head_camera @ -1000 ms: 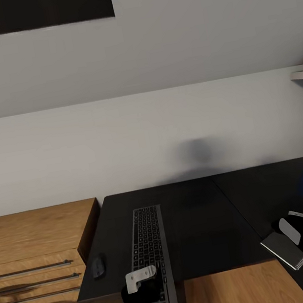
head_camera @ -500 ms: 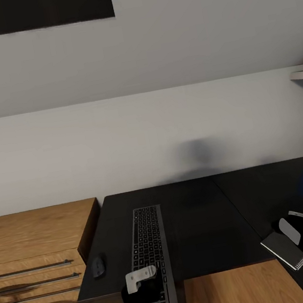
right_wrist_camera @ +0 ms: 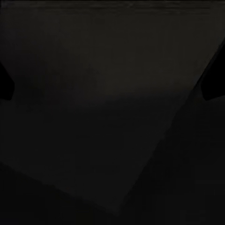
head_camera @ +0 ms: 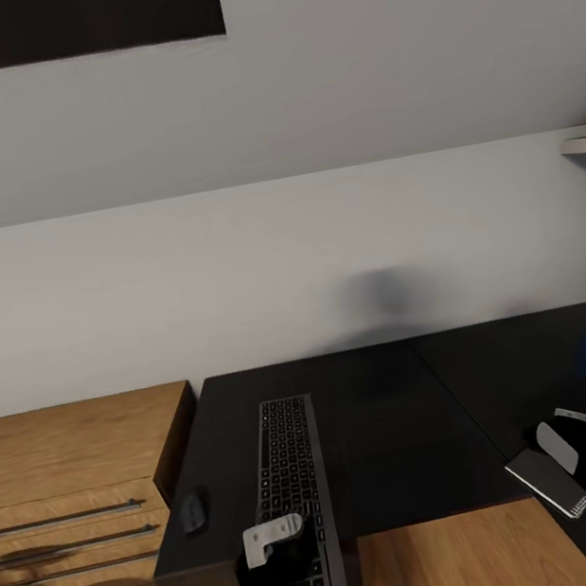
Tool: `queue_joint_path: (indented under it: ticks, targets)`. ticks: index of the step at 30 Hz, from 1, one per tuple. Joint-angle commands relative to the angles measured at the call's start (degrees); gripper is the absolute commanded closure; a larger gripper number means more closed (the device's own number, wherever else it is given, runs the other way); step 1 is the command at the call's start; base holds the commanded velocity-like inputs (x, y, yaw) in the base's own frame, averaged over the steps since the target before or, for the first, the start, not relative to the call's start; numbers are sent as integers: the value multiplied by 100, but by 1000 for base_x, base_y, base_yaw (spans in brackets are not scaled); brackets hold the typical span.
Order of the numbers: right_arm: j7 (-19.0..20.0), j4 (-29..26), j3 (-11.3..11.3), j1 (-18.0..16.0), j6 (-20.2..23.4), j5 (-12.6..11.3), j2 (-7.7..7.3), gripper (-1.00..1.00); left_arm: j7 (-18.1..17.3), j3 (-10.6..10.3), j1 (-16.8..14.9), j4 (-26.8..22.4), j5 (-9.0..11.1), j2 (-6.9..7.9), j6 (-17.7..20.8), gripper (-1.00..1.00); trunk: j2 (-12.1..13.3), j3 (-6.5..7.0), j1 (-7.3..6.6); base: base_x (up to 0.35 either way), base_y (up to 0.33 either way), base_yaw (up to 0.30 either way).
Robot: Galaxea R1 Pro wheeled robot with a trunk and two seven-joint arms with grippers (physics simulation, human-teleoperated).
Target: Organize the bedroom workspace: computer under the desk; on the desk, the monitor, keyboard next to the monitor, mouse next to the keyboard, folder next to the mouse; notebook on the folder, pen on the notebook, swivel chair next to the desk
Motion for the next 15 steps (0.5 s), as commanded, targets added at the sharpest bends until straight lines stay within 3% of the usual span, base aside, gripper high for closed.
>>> queue_joint_path:
  ticks: [1,15]
  targets:
    - [-35,-13,1,-1,19,-56,2,-100,42,-6,-2,-9,55,1,14,-100,-4,-5,-1,-127,110,0]
    - [-34,-13,1,-1,17,-56,10,-100,42,-8,-2,-9,55,1,14,-100,-4,-5,-1,-200,180,0]
